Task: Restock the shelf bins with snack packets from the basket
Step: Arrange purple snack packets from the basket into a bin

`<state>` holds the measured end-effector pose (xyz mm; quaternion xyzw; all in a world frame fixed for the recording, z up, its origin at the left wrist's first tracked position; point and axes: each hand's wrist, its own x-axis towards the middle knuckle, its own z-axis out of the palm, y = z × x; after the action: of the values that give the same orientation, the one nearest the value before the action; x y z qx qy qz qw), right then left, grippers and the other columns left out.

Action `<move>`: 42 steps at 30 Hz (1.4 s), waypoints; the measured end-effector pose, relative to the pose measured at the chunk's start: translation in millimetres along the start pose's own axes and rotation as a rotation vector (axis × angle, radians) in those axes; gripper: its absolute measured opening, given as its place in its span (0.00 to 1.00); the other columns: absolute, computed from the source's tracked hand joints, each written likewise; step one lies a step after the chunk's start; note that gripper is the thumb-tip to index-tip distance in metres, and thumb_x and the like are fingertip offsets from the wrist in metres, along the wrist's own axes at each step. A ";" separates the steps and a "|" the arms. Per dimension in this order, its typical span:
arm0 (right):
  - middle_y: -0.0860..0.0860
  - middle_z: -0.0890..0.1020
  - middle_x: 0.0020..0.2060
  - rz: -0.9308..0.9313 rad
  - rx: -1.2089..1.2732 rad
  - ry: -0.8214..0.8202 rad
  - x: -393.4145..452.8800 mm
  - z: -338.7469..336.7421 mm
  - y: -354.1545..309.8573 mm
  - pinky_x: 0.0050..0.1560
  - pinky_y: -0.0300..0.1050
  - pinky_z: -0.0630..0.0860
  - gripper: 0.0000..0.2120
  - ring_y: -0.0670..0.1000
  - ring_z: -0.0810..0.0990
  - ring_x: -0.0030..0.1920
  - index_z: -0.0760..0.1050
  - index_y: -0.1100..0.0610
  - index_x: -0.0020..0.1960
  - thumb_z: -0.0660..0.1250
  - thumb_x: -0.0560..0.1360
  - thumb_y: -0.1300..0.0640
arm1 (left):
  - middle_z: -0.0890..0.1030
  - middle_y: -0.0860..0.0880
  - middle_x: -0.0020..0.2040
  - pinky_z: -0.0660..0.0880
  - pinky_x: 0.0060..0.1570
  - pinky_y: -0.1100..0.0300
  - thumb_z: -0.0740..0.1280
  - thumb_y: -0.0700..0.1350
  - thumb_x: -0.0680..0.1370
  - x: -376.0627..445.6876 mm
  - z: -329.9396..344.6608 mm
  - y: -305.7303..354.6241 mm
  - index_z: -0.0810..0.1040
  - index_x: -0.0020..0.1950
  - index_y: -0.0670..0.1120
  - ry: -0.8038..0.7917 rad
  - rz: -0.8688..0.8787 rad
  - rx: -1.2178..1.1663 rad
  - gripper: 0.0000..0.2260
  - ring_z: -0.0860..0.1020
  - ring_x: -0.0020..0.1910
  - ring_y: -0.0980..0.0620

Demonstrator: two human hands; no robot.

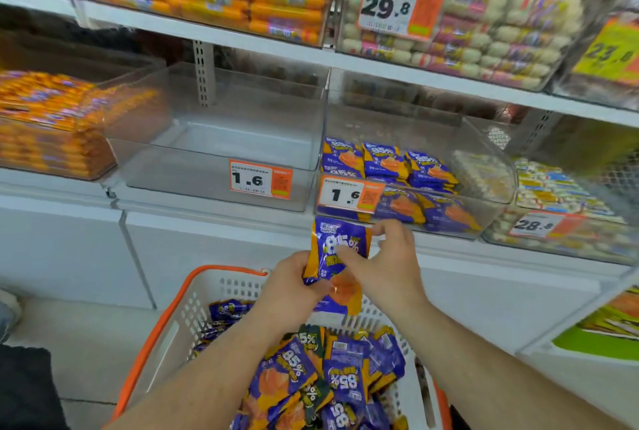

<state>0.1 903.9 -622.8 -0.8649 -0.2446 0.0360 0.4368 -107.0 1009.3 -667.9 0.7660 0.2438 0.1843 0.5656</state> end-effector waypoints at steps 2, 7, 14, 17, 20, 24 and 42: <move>0.46 0.75 0.53 0.059 0.110 -0.074 -6.1 2.8 -6.7 0.48 0.45 0.77 0.29 0.44 0.78 0.47 0.67 0.45 0.52 0.77 0.59 0.39 | 0.85 0.57 0.42 0.76 0.41 0.66 0.70 0.35 0.74 7.6 4.8 15.0 0.81 0.49 0.54 0.005 0.059 -0.037 0.13 0.82 0.43 0.61; 0.44 0.82 0.45 0.140 0.358 -0.022 13.5 -12.1 -22.2 0.50 0.51 0.81 0.30 0.44 0.82 0.46 0.67 0.44 0.49 0.79 0.55 0.41 | 0.84 0.54 0.41 0.77 0.40 0.61 0.69 0.39 0.70 35.6 15.5 58.9 0.82 0.47 0.51 -0.056 0.173 0.014 0.10 0.82 0.41 0.57; 0.49 0.82 0.46 0.126 0.435 0.053 72.7 -61.0 -43.5 0.43 0.53 0.82 0.30 0.52 0.83 0.45 0.71 0.48 0.54 0.76 0.56 0.41 | 0.83 0.55 0.51 0.75 0.59 0.53 0.66 0.48 0.69 71.0 9.8 110.2 0.81 0.52 0.51 -0.080 0.481 -0.059 0.13 0.79 0.53 0.54; 0.45 0.80 0.43 0.041 0.154 0.128 109.3 -72.7 -50.7 0.46 0.50 0.79 0.30 0.49 0.81 0.43 0.69 0.51 0.58 0.76 0.63 0.41 | 0.67 0.43 0.73 0.58 0.70 0.43 0.60 0.59 0.72 110.9 -1.1 102.6 0.77 0.64 0.54 0.386 0.503 0.661 0.23 0.64 0.72 0.42; 0.51 0.78 0.52 0.002 -0.117 0.132 144.8 -63.6 -47.1 0.51 0.53 0.78 0.34 0.54 0.79 0.50 0.65 0.53 0.62 0.74 0.65 0.38 | 0.62 0.40 0.75 0.56 0.71 0.41 0.53 0.61 0.80 126.7 -9.4 81.5 0.74 0.67 0.55 0.371 0.217 0.978 0.21 0.62 0.73 0.40; 0.56 0.73 0.62 0.102 -0.194 0.069 180.7 -47.5 -48.5 0.48 0.51 0.75 0.44 0.59 0.77 0.58 0.61 0.57 0.69 0.76 0.64 0.35 | 0.80 0.44 0.55 0.66 0.56 0.48 0.46 0.61 0.79 126.8 -7.0 68.4 0.84 0.51 0.51 0.422 0.253 1.130 0.28 0.76 0.52 0.42; 0.52 0.76 0.39 0.258 -0.873 -0.556 196.5 -23.2 -36.1 0.36 0.44 0.71 0.12 0.50 0.74 0.37 0.73 0.57 0.45 0.70 0.75 0.49 | 0.77 0.47 0.60 0.65 0.60 0.48 0.47 0.60 0.81 126.8 -10.6 66.0 0.78 0.57 0.53 0.376 0.240 1.154 0.23 0.75 0.56 0.47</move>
<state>164.8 994.1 -550.8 -0.9471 -0.2349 0.2119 -0.0531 1.2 1075.4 -600.9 0.9249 0.3118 0.2167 -0.0174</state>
